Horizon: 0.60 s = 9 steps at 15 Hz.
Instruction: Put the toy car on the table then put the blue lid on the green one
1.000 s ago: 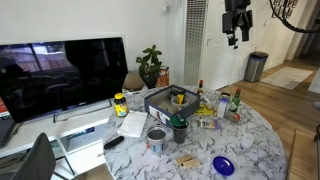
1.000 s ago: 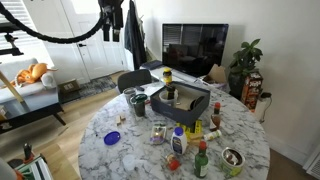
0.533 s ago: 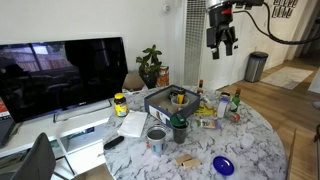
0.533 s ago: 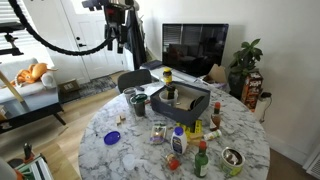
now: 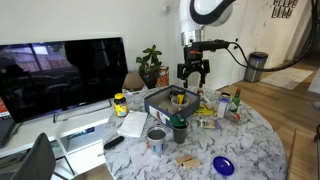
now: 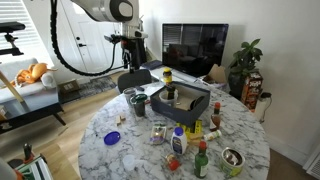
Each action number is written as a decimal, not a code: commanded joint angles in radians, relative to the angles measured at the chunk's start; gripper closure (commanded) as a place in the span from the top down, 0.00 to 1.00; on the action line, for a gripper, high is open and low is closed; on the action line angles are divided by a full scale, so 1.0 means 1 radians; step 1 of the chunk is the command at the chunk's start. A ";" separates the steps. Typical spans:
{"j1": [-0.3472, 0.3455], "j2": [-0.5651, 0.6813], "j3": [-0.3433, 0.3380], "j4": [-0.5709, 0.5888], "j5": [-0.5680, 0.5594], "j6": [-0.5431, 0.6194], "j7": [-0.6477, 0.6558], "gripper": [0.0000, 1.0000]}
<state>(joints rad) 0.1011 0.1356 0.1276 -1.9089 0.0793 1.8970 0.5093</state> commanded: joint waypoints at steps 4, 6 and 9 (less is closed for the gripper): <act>0.055 0.095 -0.019 0.028 -0.055 0.022 0.111 1.00; 0.062 0.116 -0.021 0.041 -0.063 0.022 0.122 1.00; 0.060 0.146 -0.018 0.042 -0.037 0.060 0.106 1.00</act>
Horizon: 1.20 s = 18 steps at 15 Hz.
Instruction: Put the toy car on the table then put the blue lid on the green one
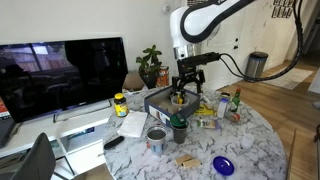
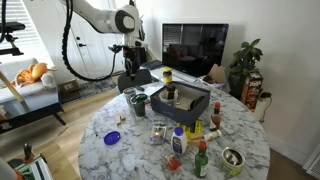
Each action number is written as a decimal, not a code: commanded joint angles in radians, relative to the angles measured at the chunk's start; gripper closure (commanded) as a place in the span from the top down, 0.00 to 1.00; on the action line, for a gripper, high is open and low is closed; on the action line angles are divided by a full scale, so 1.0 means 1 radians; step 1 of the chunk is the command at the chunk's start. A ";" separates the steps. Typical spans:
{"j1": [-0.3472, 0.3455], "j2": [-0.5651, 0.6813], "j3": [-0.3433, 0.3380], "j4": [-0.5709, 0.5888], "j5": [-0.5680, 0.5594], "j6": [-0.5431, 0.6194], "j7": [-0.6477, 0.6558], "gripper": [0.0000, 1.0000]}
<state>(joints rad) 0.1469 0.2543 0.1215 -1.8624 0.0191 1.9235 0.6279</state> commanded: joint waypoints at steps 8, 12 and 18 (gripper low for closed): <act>0.034 0.119 -0.014 -0.043 0.073 0.236 -0.064 1.00; 0.038 0.156 -0.024 -0.046 0.069 0.262 -0.062 1.00; 0.029 0.181 -0.035 -0.049 0.105 0.278 -0.056 0.93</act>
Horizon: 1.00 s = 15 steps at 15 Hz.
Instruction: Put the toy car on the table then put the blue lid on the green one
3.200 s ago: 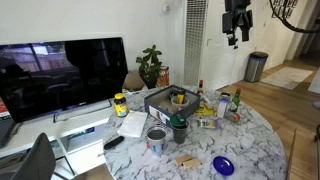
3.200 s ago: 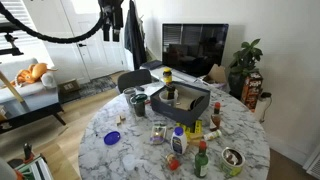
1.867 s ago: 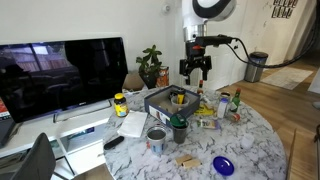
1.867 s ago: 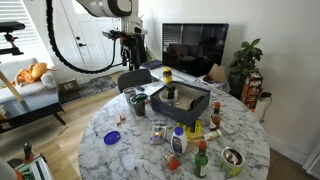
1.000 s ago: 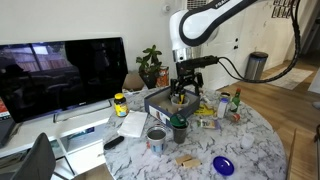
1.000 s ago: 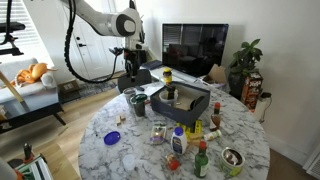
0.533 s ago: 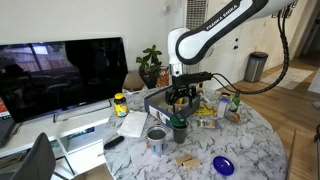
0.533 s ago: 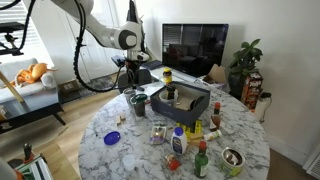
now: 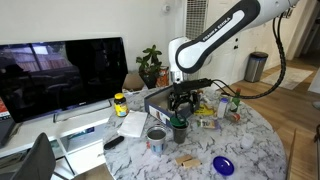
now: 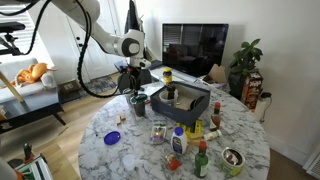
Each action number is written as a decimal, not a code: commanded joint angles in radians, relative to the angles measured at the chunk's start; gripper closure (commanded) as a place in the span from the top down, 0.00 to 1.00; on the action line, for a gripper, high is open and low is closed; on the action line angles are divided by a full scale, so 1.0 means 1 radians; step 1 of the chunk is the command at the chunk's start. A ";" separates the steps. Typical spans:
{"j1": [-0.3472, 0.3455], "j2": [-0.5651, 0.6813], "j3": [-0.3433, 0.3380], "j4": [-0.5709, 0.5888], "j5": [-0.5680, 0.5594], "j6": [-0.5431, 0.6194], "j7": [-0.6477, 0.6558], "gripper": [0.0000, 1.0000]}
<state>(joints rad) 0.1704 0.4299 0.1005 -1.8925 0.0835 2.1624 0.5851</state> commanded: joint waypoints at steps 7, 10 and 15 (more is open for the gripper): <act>0.008 0.023 -0.031 -0.019 0.066 0.078 -0.008 0.77; 0.011 0.035 -0.036 -0.014 0.061 0.079 -0.009 0.75; 0.014 0.049 -0.043 -0.009 0.053 0.083 -0.008 0.76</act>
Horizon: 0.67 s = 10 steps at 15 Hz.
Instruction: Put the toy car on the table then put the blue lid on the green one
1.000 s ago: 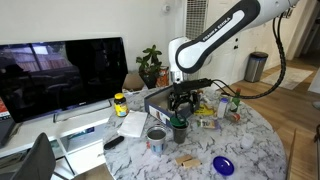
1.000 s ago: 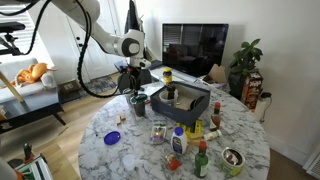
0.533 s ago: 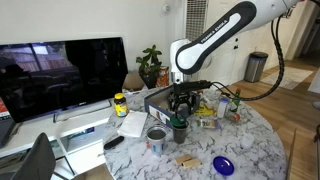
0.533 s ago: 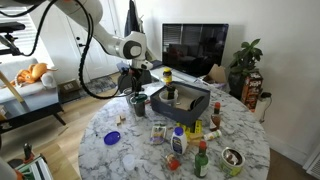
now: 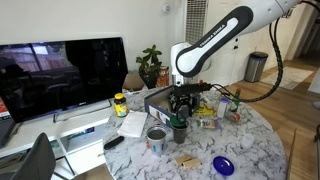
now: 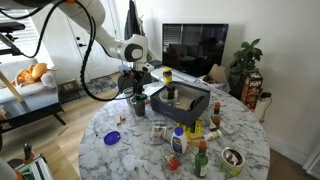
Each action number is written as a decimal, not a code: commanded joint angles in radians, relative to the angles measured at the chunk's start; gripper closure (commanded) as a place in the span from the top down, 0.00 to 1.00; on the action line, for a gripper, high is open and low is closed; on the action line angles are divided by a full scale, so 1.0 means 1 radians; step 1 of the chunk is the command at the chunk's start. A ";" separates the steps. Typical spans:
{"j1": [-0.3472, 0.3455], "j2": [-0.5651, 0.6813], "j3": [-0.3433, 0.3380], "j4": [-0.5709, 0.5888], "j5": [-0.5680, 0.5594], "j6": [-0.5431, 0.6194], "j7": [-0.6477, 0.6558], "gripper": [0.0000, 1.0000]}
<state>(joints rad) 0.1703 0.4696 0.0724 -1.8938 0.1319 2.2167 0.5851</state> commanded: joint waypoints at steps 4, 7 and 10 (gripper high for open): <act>0.016 0.017 -0.020 -0.002 -0.002 0.033 -0.005 0.66; 0.017 0.022 -0.023 0.002 -0.003 0.042 -0.004 0.63; 0.019 0.027 -0.028 0.006 -0.008 0.055 0.002 0.58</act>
<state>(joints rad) 0.1709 0.4832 0.0634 -1.8904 0.1310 2.2428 0.5851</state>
